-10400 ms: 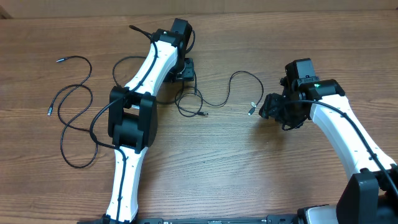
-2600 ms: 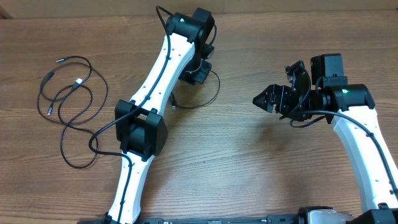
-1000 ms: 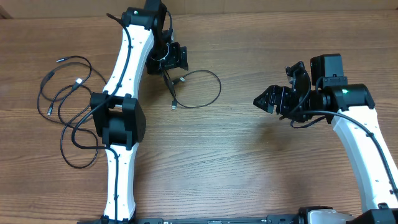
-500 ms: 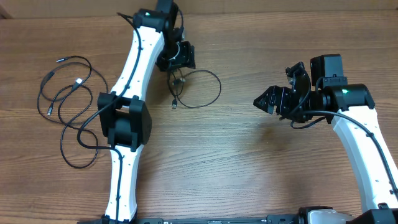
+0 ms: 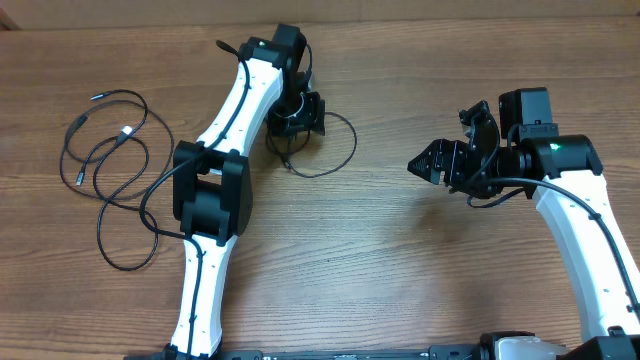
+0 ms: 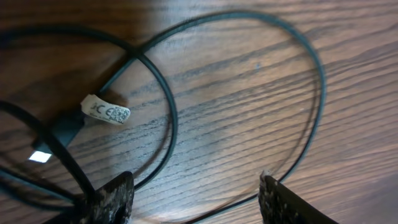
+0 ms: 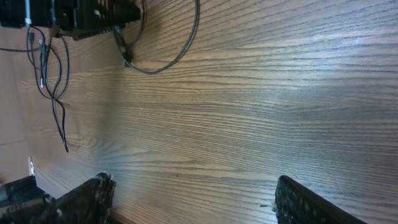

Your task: Untangle cables

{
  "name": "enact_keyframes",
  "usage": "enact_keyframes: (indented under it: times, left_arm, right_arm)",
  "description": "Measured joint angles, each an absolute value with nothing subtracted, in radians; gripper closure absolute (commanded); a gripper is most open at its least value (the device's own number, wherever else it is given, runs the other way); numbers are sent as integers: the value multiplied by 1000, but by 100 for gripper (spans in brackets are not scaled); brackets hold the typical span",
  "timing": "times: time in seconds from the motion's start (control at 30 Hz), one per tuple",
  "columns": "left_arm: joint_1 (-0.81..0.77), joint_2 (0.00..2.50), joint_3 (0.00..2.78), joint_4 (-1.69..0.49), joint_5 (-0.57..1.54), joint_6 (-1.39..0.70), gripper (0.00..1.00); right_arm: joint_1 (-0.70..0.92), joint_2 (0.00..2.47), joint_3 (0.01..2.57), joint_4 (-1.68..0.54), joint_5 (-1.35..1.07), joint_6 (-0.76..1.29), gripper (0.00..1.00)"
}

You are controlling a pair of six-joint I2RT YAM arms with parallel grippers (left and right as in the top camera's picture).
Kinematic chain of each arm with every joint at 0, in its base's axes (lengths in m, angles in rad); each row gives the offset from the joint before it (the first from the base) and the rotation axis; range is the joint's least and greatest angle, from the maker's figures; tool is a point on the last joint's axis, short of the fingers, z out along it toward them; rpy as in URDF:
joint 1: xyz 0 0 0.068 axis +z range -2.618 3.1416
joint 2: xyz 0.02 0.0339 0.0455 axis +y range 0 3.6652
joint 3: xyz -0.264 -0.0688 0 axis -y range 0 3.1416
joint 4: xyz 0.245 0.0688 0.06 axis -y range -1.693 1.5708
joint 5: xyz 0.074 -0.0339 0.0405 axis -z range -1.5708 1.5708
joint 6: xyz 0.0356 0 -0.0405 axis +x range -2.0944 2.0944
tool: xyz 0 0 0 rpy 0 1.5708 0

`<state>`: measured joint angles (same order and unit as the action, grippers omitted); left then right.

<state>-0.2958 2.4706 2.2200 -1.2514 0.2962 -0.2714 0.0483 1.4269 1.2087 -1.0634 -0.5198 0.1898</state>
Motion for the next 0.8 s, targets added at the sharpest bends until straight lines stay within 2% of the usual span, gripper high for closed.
enact_keyframes:
  times: [0.17, 0.33, 0.53, 0.8]
  left_arm:
    - [-302, 2471, 2203, -1250, 262, -272, 34]
    - [-302, 2471, 2204, -1258, 246, -279, 28]
    - [-295, 2470, 2257, -1320, 239, -279, 27]
    - [-196, 2431, 2323, -1396, 238, -279, 27]
  right_arm:
    - [49, 1427, 1209, -1066, -519, 189, 19]
    - [49, 1427, 1209, -1067, -520, 189, 18]
    - [48, 1427, 1209, -1067, -519, 189, 18]
    - [49, 1427, 1209, -1066, -506, 188, 19]
